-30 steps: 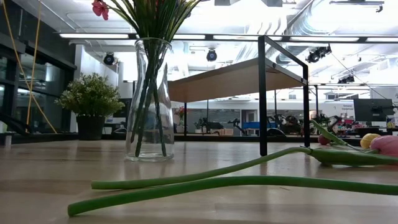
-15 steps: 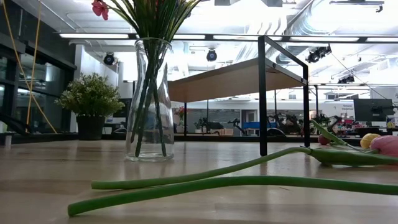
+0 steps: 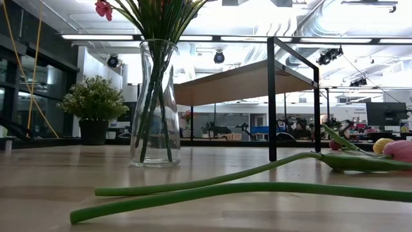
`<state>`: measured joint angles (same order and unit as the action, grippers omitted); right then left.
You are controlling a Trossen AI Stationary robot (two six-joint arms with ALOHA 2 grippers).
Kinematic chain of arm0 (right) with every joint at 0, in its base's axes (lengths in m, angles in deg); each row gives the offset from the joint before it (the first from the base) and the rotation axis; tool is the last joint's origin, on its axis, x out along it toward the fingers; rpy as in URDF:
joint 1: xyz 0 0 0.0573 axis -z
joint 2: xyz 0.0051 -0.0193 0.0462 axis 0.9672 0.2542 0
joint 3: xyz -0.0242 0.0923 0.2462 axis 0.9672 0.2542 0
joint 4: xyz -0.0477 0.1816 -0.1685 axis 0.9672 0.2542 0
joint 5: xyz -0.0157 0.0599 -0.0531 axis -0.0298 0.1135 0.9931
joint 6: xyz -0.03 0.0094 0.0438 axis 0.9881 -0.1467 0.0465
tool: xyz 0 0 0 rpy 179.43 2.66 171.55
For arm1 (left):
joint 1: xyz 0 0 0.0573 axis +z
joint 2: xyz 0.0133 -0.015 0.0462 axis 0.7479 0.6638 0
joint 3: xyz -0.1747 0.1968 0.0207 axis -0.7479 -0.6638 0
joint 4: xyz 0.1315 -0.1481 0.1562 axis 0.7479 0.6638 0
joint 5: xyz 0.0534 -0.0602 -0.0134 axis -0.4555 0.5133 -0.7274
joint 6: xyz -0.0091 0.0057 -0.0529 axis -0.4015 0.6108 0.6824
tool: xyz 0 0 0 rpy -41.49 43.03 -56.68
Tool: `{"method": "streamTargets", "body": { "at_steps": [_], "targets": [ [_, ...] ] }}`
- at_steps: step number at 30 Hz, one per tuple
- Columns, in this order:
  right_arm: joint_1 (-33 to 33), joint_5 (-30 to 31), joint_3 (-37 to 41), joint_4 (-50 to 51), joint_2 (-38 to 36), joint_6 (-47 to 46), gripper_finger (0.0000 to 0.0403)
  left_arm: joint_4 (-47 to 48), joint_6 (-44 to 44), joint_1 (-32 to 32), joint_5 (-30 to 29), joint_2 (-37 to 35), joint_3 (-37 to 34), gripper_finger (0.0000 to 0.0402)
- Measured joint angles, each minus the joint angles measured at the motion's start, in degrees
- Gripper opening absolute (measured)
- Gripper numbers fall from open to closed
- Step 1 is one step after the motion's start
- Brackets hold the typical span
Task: Pick and place flowers into a vace then onto a shelf
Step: Put the orange tulip into the right transparent vase
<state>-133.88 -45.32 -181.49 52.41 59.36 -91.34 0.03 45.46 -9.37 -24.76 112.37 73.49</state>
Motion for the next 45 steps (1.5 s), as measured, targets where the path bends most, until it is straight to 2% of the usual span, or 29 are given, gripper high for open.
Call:
{"method": "streamTargets", "body": {
  "at_steps": [20, 26, 37, 41, 45],
  "targets": [
    [0.5, 2.4, 0.3, 0.5, 0.0, 1.1, 0.0135, -0.5, 0.2, 0.0, 0.0, 0.0, 0.0, 0.0145],
    [0.5, -0.7, 4.5, -3.5, -0.1, 0.8, 0.0135, -0.6, 0.2, 0.0, 0.1, 0.0, 0.0, 0.0145],
    [0.5, -0.2, 4.7, -3.5, -0.2, 0.6, 0.0134, -0.4, 0.1, 0.0, 0.1, 0.0, 0.0, 0.0145],
    [0.5, -0.9, 4.7, -3.6, -0.2, 0.4, 0.0116, -0.4, 0.0, 0.0, 0.1, 0.0, 0.0, 0.0145],
    [0.5, -1.8, 4.7, -3.8, -0.2, 0.0, 0.0079, -0.4, 0.0, 0.0, 0.1, 0.0, 0.0, 0.0145]
  ]
}}
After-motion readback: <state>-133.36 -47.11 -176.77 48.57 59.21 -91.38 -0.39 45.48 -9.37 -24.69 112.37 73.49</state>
